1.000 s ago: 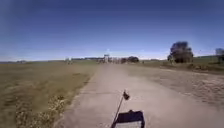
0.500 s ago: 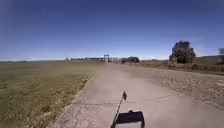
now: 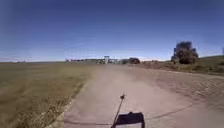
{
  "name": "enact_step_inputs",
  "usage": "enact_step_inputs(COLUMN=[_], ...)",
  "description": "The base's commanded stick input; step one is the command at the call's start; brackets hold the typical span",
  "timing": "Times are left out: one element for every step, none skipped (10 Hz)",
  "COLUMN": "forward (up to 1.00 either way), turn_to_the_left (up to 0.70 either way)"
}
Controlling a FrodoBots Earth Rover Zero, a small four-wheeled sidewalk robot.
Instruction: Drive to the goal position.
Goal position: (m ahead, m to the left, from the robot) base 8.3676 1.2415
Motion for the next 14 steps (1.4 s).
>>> enact_step_inputs(forward=[1.00,1.00,1.00,1.00,1.00,1.00,1.00,1.00,1.00,1.00,1.00,1.00,1.00,1.00], turn_to_the_left=[-0.21,-0.36,-0.26,-0.06,0.00,0.00,0.00,0.00,0.00,0.00,0.00,0.00,0.00,0.00])
